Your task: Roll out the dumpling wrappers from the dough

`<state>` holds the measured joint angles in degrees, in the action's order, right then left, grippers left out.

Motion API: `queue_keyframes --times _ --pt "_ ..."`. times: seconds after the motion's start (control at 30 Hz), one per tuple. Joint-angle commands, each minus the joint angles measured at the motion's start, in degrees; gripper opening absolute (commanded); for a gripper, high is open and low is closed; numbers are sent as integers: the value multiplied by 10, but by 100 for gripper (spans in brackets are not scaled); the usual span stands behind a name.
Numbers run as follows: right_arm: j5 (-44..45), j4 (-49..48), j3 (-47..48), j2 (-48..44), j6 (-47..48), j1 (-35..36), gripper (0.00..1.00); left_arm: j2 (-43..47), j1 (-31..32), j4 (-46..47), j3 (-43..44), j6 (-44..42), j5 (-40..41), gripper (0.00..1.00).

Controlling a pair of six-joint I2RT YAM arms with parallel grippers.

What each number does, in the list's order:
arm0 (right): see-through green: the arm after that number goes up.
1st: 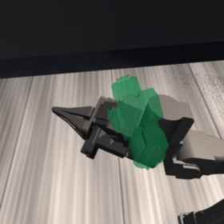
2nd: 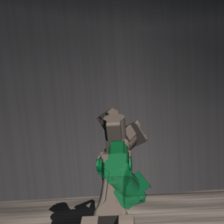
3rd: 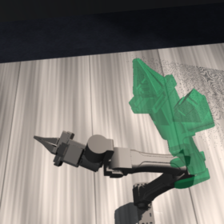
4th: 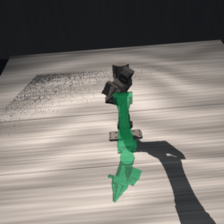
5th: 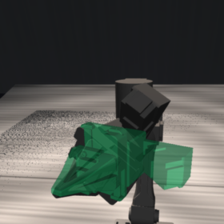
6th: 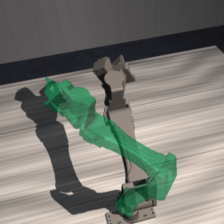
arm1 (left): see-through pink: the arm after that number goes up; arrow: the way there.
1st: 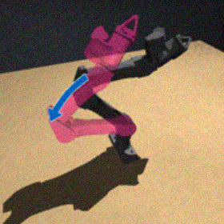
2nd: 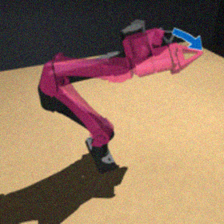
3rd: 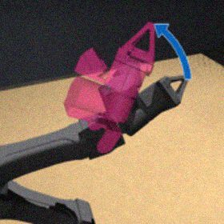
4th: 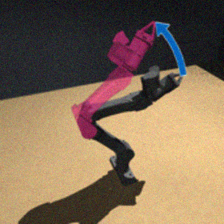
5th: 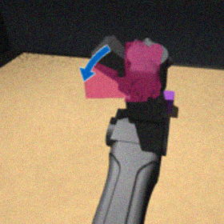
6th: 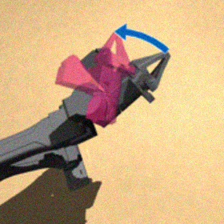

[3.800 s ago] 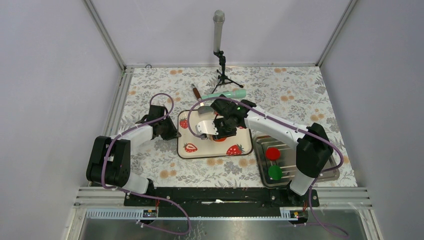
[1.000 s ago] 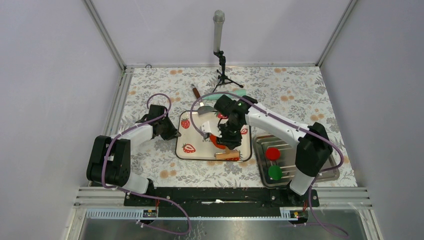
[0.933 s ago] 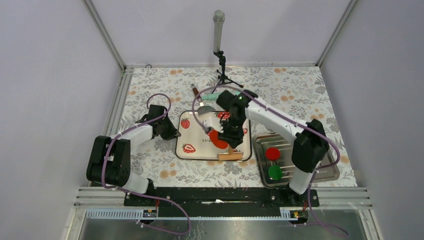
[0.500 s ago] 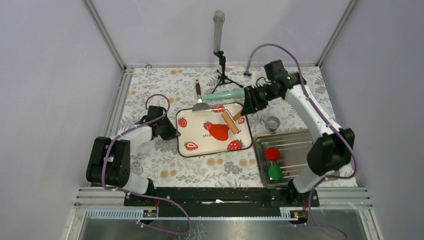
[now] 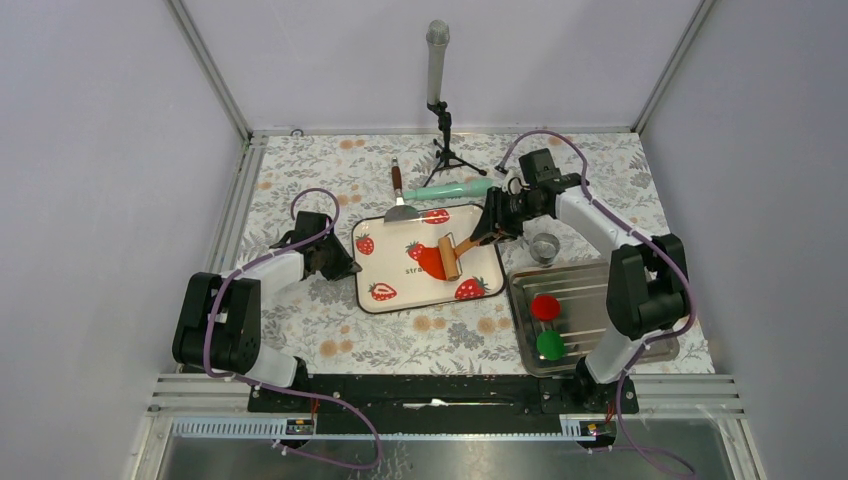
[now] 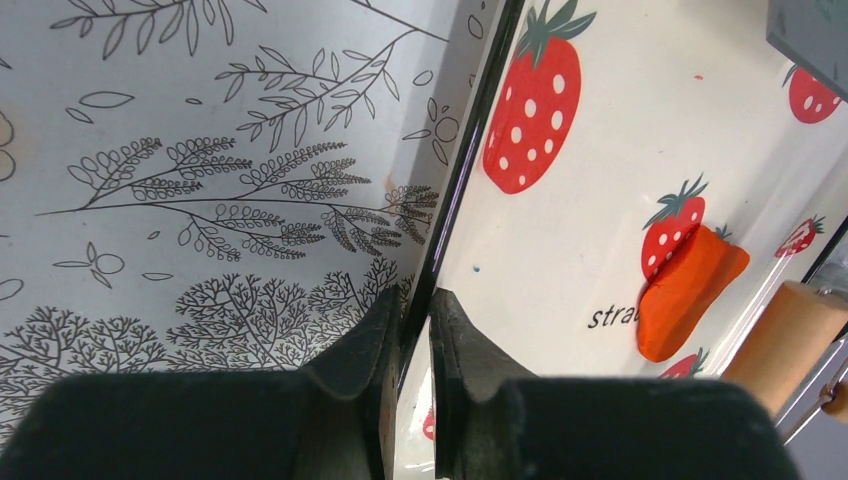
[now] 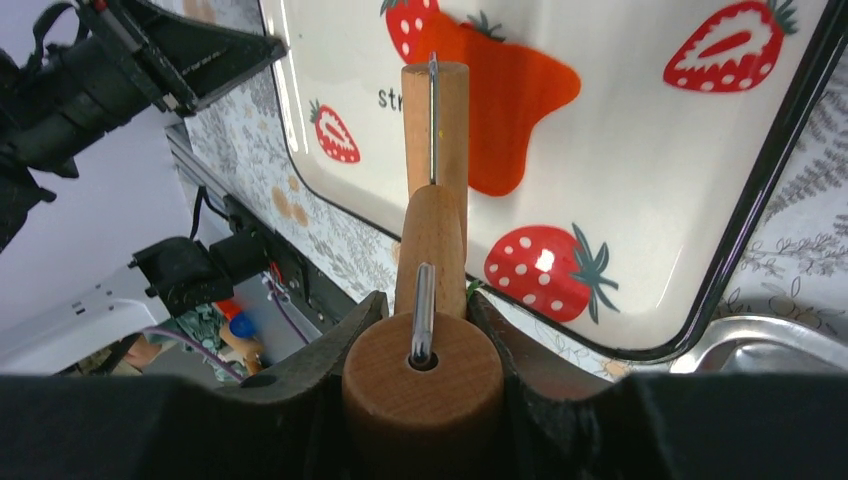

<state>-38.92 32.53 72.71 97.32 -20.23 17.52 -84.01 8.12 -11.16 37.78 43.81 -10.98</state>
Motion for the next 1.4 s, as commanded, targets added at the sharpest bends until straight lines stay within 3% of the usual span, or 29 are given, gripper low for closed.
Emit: queue_keyframes --times 0.0,0.37,0.9,1.37 --pt "5 -49 15 15 -29 2 0 -10 -5 -4 0 7 4 0" --pt "27 -42 40 80 -13 6 0 -4 -5 7 -14 10 -6 0" --pt "178 3 27 139 39 81 0 -9 -5 12 -15 22 -7 0" --pt "127 -28 41 174 29 128 0 -4 -5 11 -18 27 -4 0"
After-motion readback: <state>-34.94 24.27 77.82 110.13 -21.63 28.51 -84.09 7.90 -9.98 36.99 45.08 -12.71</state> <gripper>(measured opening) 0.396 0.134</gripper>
